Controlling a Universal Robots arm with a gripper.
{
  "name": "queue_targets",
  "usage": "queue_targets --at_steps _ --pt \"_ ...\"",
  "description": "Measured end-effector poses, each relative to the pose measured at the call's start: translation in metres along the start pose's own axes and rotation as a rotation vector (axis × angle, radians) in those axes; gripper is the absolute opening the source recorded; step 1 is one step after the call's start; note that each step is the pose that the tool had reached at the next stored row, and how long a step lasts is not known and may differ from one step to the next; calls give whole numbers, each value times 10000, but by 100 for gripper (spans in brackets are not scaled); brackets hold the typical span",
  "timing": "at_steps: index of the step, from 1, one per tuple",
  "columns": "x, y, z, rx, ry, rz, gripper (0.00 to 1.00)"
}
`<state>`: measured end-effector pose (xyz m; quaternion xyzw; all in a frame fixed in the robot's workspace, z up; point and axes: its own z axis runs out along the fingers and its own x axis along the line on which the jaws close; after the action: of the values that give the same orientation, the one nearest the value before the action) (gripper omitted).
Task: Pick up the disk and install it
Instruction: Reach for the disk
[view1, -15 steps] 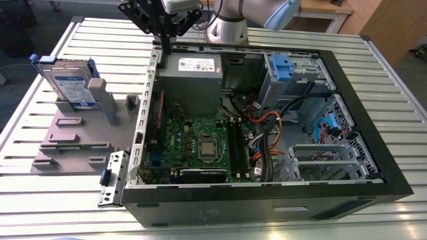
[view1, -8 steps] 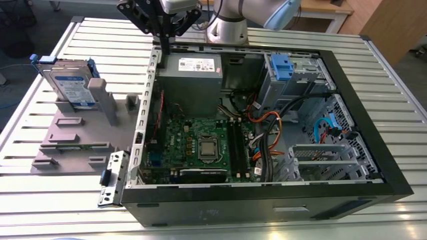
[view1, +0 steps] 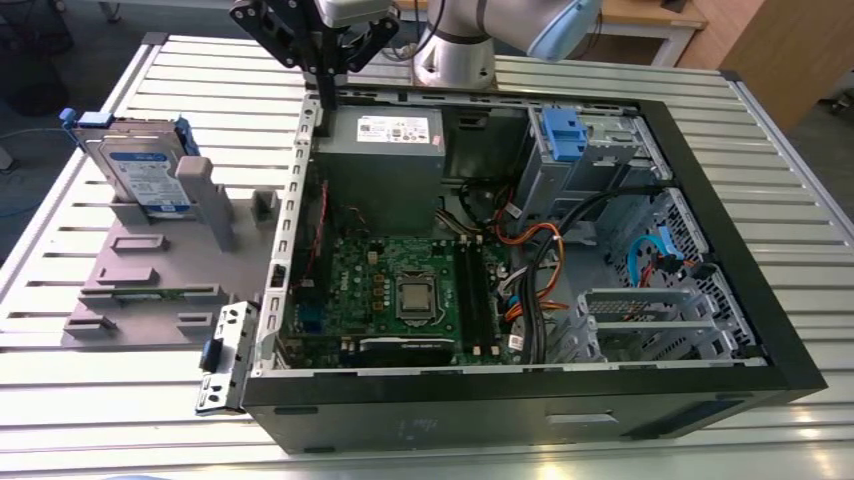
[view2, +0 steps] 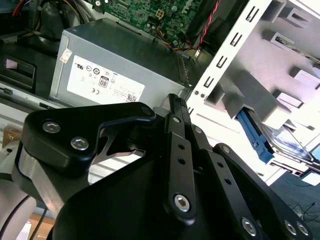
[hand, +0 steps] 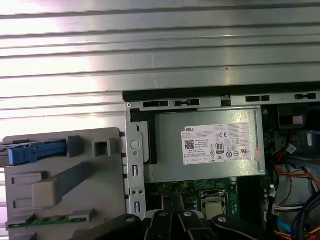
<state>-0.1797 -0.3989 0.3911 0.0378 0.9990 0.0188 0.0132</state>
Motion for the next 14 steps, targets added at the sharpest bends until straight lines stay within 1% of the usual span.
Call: queue_targets --at_steps 14 --pt "42 -3 -1 3 0 0 11"
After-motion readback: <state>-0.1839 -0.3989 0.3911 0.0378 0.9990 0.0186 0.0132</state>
